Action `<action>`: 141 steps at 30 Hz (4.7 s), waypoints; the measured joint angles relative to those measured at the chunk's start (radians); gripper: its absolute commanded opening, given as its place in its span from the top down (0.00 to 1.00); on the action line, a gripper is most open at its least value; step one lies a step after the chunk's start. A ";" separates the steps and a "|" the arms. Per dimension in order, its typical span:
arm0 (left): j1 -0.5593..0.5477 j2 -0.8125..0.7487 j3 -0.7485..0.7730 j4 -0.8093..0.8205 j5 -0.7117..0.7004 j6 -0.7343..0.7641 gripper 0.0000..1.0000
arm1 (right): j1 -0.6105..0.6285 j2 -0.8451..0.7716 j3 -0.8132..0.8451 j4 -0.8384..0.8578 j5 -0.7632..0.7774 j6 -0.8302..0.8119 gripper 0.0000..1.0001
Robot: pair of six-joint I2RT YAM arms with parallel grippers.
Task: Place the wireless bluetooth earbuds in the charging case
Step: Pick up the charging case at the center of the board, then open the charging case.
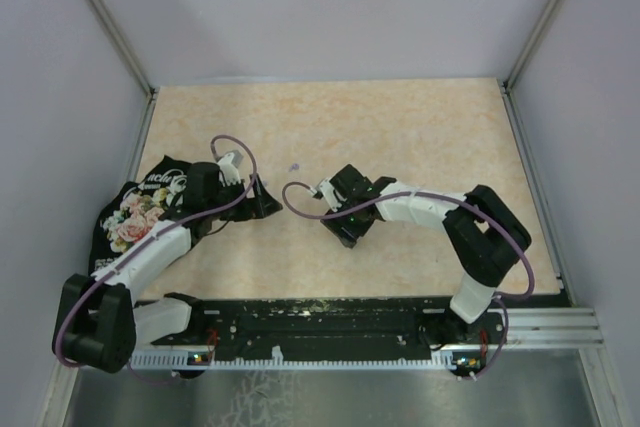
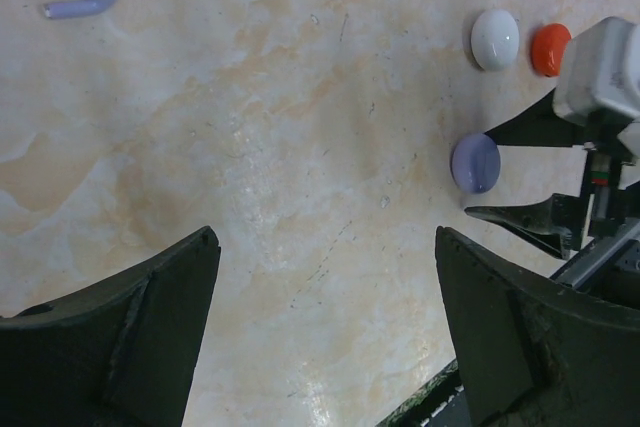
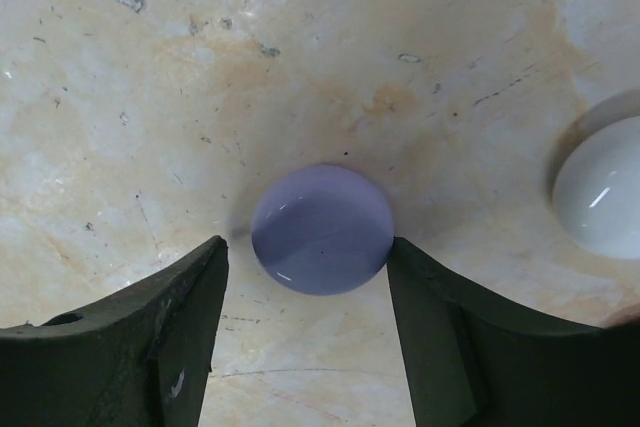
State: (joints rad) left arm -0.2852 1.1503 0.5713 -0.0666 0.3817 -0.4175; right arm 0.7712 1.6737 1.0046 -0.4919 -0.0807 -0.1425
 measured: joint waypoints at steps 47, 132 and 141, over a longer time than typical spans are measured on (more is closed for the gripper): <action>-0.151 0.056 0.007 0.369 0.391 -0.314 0.46 | 0.100 -0.388 -0.219 0.560 -0.110 0.096 0.75; -0.262 -0.008 0.546 -0.401 0.432 0.544 0.48 | -0.087 -0.455 -0.251 0.877 -0.829 0.274 1.00; -0.260 -0.023 0.540 -0.366 0.388 0.500 0.42 | -0.087 -0.455 -0.251 0.888 -0.834 0.275 1.00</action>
State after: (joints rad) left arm -0.5449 1.1271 1.1110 -0.4324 0.7700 0.0830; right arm 0.6842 1.2186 0.7540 0.3958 -0.9142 0.1329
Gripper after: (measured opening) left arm 0.562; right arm 0.223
